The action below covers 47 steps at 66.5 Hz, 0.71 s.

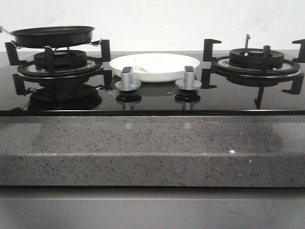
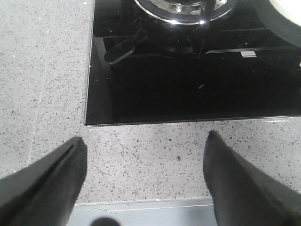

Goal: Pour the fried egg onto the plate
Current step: 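Release the plate and raise the right gripper away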

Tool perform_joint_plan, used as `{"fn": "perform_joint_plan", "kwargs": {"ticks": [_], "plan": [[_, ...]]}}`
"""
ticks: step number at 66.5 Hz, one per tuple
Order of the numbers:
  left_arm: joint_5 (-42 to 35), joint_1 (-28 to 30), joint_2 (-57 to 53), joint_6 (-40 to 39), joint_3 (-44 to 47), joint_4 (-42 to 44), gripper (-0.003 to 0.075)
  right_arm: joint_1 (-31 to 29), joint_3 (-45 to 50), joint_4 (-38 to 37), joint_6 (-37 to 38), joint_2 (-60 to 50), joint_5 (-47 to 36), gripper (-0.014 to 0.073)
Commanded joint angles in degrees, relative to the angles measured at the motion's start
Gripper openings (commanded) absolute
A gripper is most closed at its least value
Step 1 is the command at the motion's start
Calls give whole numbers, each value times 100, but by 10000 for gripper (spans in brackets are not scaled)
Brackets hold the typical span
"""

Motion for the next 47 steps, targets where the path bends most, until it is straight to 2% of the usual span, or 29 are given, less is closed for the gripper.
{"fn": "perform_joint_plan", "kwargs": {"ticks": [1, 9, 14, 29, 38, 47], "plan": [[-346, -52, 3, -47, -146, 9, 512, -1, -118, -9, -81, -9, -283, 213], [-346, -52, 3, -47, -146, 9, 510, -1, -118, -9, -81, -9, -282, 213], [-346, -52, 3, -47, -146, 9, 462, -1, -118, -9, -81, -9, -282, 188], [-335, -52, 3, -47, -146, 9, 148, -1, -118, -9, -81, -9, -277, -74], [-335, -52, 3, -47, -146, 9, -21, -1, -118, -9, -81, -9, -277, -68], [-335, -52, 3, -47, -146, -1, -20, -1, -118, -10, -81, -9, -236, -68]]}}
